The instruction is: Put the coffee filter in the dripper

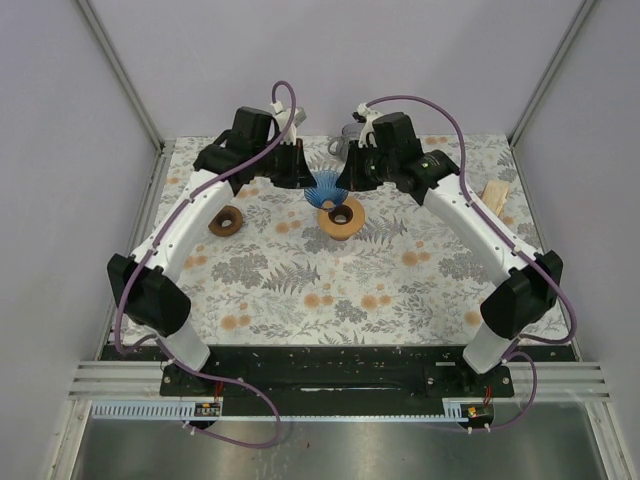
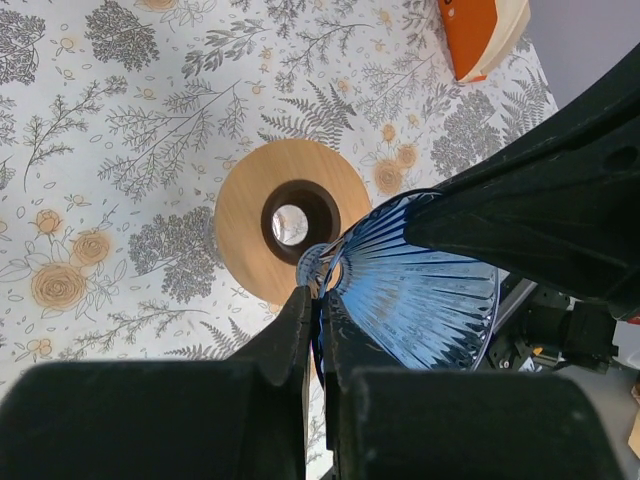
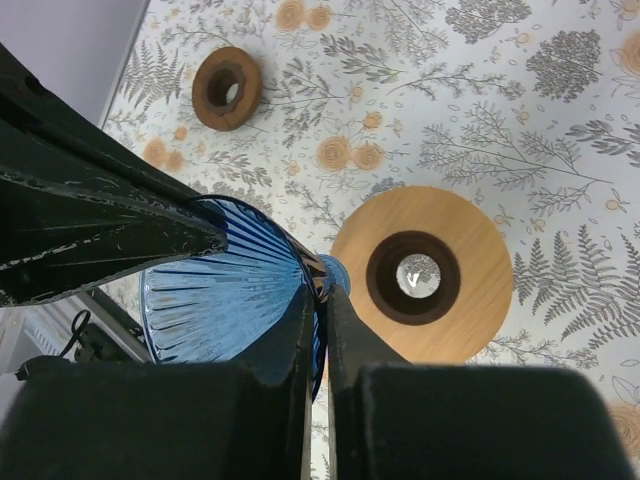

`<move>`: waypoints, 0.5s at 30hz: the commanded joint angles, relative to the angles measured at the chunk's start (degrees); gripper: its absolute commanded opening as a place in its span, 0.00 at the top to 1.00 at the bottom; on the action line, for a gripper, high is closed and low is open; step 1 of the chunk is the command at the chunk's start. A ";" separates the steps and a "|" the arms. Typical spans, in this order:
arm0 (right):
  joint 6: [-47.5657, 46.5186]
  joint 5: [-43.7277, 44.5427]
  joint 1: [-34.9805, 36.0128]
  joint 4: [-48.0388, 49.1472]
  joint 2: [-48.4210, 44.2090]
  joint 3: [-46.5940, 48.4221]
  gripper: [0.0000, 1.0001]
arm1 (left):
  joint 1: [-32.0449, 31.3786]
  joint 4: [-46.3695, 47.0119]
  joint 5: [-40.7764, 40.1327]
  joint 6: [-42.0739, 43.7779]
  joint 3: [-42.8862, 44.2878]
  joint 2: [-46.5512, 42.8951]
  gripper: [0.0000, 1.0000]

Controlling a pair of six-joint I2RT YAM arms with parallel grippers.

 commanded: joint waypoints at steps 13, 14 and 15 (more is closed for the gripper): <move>-2.33 3.59 -5.93 -1.96 4.34 1.57 1.00 | -3.54 4.51 -4.41 -0.95 5.02 8.05 1.00; -2.24 3.85 -6.01 -1.96 4.08 1.05 1.00 | -3.72 4.42 -4.42 -0.95 4.93 8.13 1.00; -2.42 3.85 -6.19 -1.87 3.99 0.61 1.00 | -3.98 4.51 -4.33 -0.77 5.02 8.40 1.00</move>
